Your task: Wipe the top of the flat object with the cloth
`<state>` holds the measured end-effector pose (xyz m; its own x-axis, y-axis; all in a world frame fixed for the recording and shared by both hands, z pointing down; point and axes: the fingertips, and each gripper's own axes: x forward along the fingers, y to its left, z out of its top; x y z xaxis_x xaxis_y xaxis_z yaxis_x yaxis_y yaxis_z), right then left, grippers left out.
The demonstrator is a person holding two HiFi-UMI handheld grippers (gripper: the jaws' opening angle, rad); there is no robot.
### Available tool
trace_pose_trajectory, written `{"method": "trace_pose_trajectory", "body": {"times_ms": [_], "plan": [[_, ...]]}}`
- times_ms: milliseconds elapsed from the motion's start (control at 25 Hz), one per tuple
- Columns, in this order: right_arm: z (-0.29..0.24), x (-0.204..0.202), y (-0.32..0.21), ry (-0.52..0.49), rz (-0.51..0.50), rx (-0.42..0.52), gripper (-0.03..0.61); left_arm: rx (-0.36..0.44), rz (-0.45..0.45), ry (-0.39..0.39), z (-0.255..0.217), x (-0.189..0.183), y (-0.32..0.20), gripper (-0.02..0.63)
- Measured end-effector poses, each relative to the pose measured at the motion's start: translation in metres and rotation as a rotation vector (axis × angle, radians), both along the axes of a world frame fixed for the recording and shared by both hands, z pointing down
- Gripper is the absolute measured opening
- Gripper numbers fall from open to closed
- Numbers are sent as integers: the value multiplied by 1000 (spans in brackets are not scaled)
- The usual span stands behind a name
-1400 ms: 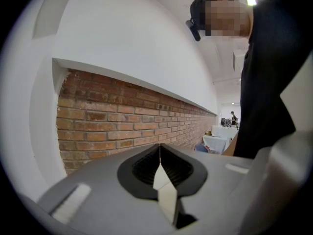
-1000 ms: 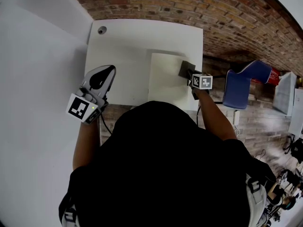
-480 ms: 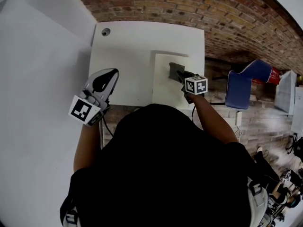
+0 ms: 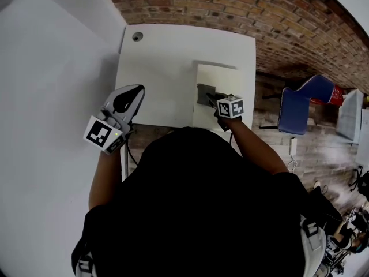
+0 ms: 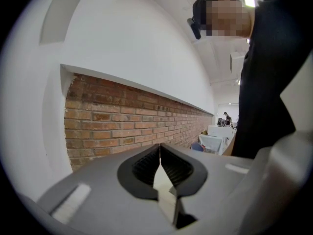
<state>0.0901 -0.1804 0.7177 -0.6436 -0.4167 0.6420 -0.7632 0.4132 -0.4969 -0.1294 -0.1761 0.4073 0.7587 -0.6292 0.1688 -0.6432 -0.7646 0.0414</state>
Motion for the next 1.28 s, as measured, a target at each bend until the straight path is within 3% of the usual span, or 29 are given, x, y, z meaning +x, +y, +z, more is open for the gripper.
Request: {"method": "trace_pose_trajectory", "body": {"times_ms": [160, 440, 800, 1280], "plan": [[17, -13, 13, -19, 10, -53, 11, -1, 23, 41, -10, 0, 9, 3], [39, -30, 21, -9, 17, -90, 11, -24, -1, -10, 3, -23, 17, 3], [49, -12, 17, 23, 32, -116, 11, -36, 15, -13, 3, -12, 13, 3], [50, 34, 25, 64, 108, -105, 11, -22, 86, 38, 1, 15, 14, 3]]}}
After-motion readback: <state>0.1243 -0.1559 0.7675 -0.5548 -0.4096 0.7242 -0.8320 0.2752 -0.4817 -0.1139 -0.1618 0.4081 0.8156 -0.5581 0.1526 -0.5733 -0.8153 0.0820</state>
